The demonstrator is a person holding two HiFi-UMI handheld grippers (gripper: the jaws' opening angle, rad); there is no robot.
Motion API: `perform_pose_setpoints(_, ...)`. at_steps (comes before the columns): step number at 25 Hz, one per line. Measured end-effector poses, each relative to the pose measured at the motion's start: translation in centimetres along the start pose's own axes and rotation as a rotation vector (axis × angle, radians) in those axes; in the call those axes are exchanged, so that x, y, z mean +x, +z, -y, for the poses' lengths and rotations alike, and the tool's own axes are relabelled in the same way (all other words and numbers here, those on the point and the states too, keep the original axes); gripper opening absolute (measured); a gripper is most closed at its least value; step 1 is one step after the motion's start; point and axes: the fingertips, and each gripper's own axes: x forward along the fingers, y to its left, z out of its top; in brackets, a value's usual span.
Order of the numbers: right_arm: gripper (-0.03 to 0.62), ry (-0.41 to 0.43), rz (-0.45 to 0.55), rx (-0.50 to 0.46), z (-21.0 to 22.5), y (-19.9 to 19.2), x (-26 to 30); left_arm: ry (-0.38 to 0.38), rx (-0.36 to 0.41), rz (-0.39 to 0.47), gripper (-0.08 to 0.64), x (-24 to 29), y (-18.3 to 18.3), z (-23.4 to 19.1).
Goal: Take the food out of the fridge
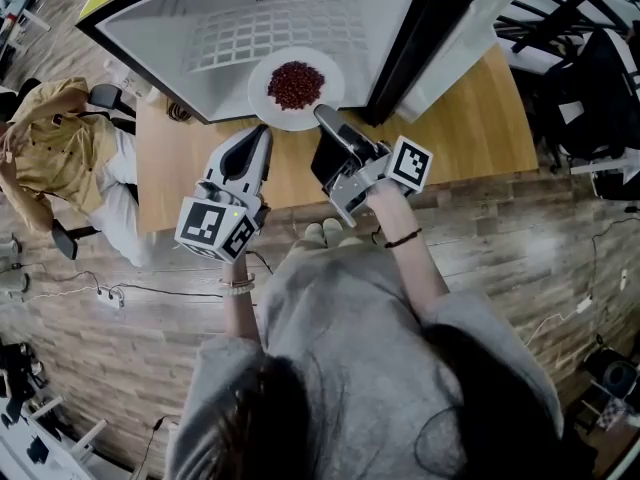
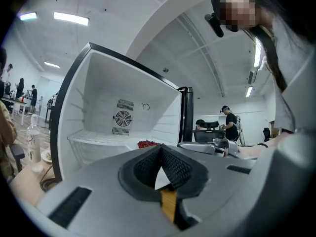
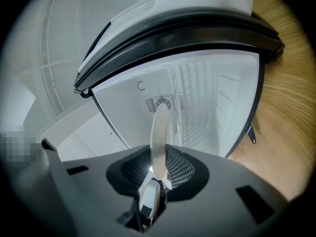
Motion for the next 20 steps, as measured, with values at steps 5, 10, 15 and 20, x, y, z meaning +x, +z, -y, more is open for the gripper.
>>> perform_pose_setpoints(5,0.081,-0.004,-0.011,0.004,0.1,-0.4,-0.2,0.008,-0.008,-0.005,0.008,-0.3,-0.3,0.0)
perform_pose_setpoints(10,0.081,-0.010,-0.022,0.011,0.3,-0.7,-0.6,0.022,-0.009,-0.006,0.008,-0.7,-0.3,0.1)
perform_pose_setpoints(15,0.081,-0.011,-0.035,0.017,0.2,-1.4,-1.4,0.032,-0.007,-0.003,0.008,-1.3,-0.3,0.8)
perform_pose_setpoints(20,0.081,-0.019,-0.040,0.022,0.3,-1.6,-1.5,0.040,-0.012,-0.002,0.008,-1.5,-0.4,0.9)
